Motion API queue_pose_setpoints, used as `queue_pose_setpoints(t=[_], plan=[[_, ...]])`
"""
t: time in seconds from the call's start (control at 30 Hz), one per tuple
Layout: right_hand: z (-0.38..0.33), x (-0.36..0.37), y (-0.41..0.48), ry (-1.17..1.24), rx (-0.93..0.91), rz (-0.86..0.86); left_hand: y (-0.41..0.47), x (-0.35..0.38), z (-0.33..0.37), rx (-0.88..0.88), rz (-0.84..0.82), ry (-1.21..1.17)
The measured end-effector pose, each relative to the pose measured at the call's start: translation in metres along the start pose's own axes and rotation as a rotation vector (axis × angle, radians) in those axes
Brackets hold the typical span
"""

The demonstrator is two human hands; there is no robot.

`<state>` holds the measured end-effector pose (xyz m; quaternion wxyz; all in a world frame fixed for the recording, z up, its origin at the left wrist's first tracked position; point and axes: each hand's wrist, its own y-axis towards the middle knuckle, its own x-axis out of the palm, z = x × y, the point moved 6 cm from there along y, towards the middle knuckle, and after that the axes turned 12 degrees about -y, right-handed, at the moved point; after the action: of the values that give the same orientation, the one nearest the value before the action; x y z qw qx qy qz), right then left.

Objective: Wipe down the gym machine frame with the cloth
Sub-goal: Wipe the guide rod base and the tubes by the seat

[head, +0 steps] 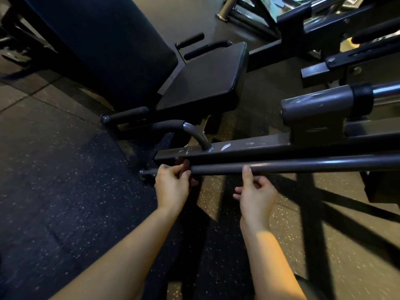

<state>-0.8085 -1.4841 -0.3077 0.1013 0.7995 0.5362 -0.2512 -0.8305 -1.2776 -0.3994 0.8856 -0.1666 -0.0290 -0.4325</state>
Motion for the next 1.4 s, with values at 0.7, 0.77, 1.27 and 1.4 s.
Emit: queue_pose_setpoints(t=[0.7,0.77,1.27,1.4], plan=[[-0.032,0.028,-0.034,-0.928,-0.769,0.009,0.051,-0.1,-0.027,-0.272,0.429,0.045],[-0.03,0.027,-0.031,-0.922,-0.771,-0.004,0.058,-0.093,-0.029,-0.267,0.328,0.087],[-0.031,0.033,-0.029,-0.88,-0.741,-0.004,0.066,-0.048,0.026,0.066,0.123,0.132],[-0.028,0.033,-0.028,-0.883,-0.761,-0.034,0.057,-0.016,0.027,0.104,-0.009,0.13]])
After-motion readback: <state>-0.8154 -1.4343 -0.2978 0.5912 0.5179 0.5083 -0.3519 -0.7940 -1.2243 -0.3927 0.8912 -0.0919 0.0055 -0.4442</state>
